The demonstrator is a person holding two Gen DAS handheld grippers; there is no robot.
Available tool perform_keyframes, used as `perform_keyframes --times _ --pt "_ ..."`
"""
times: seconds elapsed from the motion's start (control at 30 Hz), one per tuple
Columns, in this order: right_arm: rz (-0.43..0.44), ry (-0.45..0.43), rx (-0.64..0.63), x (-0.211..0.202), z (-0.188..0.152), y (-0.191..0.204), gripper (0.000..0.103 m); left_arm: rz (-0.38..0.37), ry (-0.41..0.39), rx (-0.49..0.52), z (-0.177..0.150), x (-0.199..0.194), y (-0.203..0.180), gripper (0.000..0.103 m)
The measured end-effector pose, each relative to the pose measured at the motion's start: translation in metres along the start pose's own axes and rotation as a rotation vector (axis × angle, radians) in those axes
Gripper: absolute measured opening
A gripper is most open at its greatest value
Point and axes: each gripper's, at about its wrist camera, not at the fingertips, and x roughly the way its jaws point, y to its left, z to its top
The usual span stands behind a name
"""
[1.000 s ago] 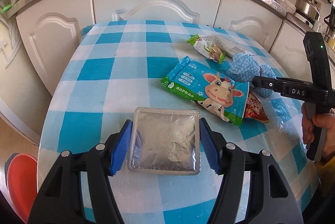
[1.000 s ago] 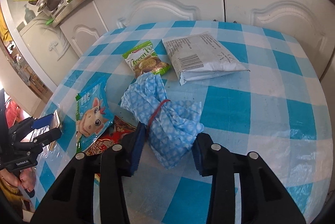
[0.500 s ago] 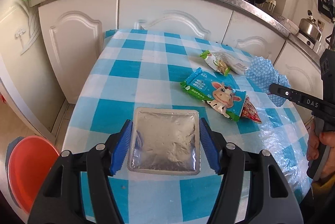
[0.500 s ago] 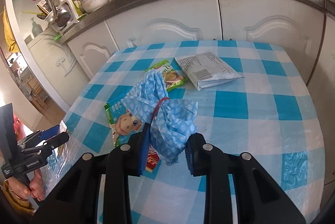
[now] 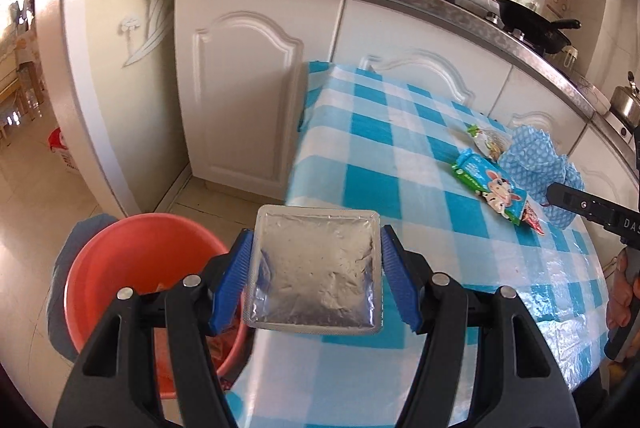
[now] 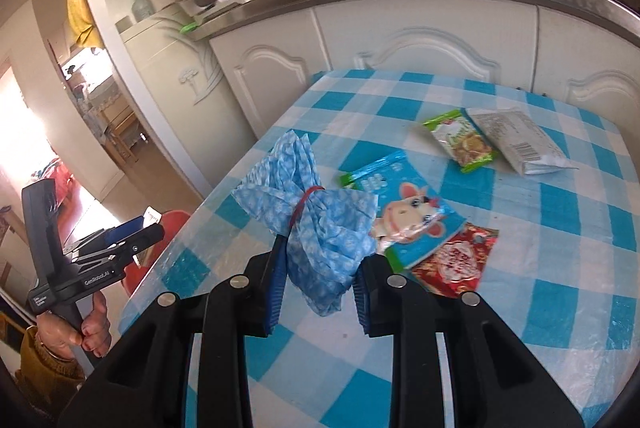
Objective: Collect trash
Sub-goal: 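Carry the foil tray and cloth bundle to the red bucket and release both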
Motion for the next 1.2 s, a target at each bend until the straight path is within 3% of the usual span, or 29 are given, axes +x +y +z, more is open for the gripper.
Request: perform_keyframes --times 0.43,0.67,0.87,1.07,1.17,1.2 --pt "0.179 0.119 -0.244 0.063 0.013 0.141 0.030 0.197 -0.004 -0.210 -0.027 -0.026 0.127 0.064" --pt "0.238 0.198 -0.351 0.099 0.007 0.199 0.030 0.237 0.011 -0.267 -0.040 -0.026 0.159 0.064" --pt "0.253 0.252 -0.384 0.128 0.003 0.226 0.031 0.246 0.028 -0.295 -0.048 -0.017 0.170 0.064" --pt "0.243 0.274 -0.394 0.152 -0.004 0.242 0.045 0.239 0.061 -0.330 -0.052 0.001 0.178 0.065" --pt "0.250 0.265 -0.362 0.154 -0.005 0.235 0.070 0.234 0.078 -0.338 -0.056 0.009 0.179 0.076" --pt "0.251 0.255 -0.357 0.152 -0.004 0.232 0.071 0.241 0.078 -0.333 -0.058 0.010 0.178 0.080"
